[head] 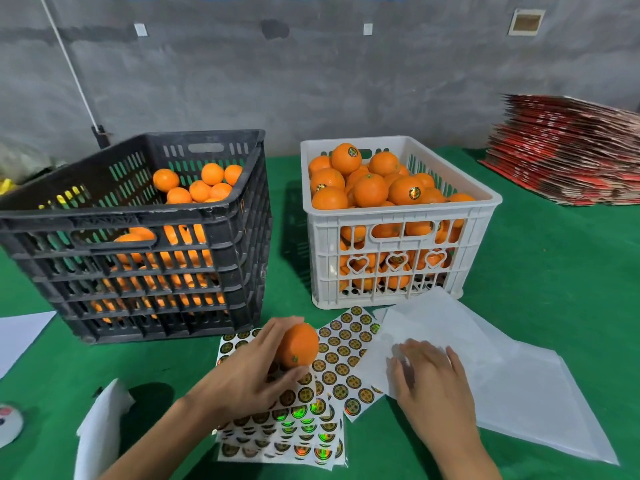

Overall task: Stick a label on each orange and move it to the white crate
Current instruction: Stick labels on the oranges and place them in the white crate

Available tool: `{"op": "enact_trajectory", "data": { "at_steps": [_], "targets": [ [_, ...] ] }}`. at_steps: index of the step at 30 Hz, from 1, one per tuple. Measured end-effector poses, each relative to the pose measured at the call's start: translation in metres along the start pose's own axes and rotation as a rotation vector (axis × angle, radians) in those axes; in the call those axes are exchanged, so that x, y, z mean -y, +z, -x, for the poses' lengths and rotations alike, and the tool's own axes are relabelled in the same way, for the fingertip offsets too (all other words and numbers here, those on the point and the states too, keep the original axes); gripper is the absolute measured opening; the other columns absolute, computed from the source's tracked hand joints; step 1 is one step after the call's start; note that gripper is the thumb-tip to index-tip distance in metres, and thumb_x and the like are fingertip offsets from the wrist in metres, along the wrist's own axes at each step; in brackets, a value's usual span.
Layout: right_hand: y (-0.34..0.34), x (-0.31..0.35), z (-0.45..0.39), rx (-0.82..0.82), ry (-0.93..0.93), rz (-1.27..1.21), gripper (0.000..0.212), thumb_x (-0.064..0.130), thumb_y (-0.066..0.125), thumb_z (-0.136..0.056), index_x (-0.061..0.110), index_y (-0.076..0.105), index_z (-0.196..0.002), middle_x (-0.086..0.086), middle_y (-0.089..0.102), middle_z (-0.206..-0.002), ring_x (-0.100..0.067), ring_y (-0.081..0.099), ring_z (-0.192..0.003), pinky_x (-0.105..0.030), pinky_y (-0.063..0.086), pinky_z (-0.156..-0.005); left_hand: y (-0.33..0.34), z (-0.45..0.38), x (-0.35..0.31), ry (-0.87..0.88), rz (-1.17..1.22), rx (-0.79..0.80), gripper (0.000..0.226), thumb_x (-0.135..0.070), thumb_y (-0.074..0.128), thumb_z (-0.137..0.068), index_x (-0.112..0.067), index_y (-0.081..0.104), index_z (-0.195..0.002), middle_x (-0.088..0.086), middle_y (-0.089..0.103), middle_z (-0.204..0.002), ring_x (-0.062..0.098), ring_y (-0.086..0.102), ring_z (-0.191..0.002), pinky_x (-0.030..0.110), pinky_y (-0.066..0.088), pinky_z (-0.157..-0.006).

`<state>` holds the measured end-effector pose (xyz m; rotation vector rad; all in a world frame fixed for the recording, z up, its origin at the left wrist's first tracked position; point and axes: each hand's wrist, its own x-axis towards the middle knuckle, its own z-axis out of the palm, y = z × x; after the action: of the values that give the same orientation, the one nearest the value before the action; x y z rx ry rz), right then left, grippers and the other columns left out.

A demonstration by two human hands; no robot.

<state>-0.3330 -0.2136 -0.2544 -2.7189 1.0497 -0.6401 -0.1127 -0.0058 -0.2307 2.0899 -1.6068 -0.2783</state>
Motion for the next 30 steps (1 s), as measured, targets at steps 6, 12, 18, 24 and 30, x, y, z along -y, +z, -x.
{"op": "enact_trajectory", "data": {
  "at_steps": [6,12,18,24,30],
  "targets": [
    [-0.007,0.021,0.001,0.099,-0.157,-0.11,0.051,0.055,0.034,-0.106,0.03,0.057,-0.143,0.005,0.046,-0.156,-0.011,0.034,-0.148,-0.033,0.006,-0.127,-0.002,0.03,0.019,-0.126,0.098,-0.126,0.073,-0.086,0.042,-0.088,-0.061,0.01,-0.148,-0.03,0.034,-0.138,-0.012,0.061,-0.102,0.014,0.055,-0.081],
    [0.007,0.06,0.003,0.412,-0.408,-0.1,0.083,0.079,0.006,-0.096,0.031,0.021,-0.162,0.011,0.013,-0.169,-0.003,-0.001,-0.155,-0.032,-0.017,-0.124,0.013,0.04,0.014,-0.279,0.348,-0.258,0.069,-0.085,0.049,-0.085,-0.062,0.019,-0.141,-0.023,0.048,-0.132,-0.009,0.062,-0.109,0.02,0.055,-0.083],
    [0.015,0.073,0.003,0.439,-0.435,-0.029,0.082,0.077,0.003,-0.096,0.03,0.023,-0.161,0.009,0.01,-0.17,-0.006,-0.004,-0.155,-0.037,-0.015,-0.125,0.02,0.03,-0.001,-0.291,0.587,-0.339,0.07,-0.081,0.057,-0.086,-0.055,0.027,-0.143,-0.031,0.058,-0.117,0.007,0.07,-0.109,0.029,0.054,-0.092],
    [0.019,0.1,0.007,0.452,-0.452,-0.017,0.075,0.07,0.006,-0.1,0.029,0.025,-0.16,0.0,0.011,-0.17,-0.015,0.0,-0.156,-0.041,-0.014,-0.125,0.018,0.031,0.003,-0.349,0.574,-0.459,0.066,-0.084,0.053,-0.083,-0.056,0.031,-0.139,-0.021,0.06,-0.116,0.007,0.069,-0.102,0.026,0.054,-0.083],
    [0.025,0.131,0.017,0.558,-0.378,-0.291,0.062,0.052,0.03,-0.105,0.026,0.022,-0.16,0.001,-0.002,-0.171,-0.013,-0.011,-0.154,-0.036,-0.003,-0.124,0.02,0.033,0.005,-0.382,0.649,-0.526,0.067,-0.082,0.057,-0.08,-0.051,0.037,-0.137,-0.009,0.059,-0.125,0.007,0.067,-0.106,0.03,0.056,-0.088]
  ]
}}
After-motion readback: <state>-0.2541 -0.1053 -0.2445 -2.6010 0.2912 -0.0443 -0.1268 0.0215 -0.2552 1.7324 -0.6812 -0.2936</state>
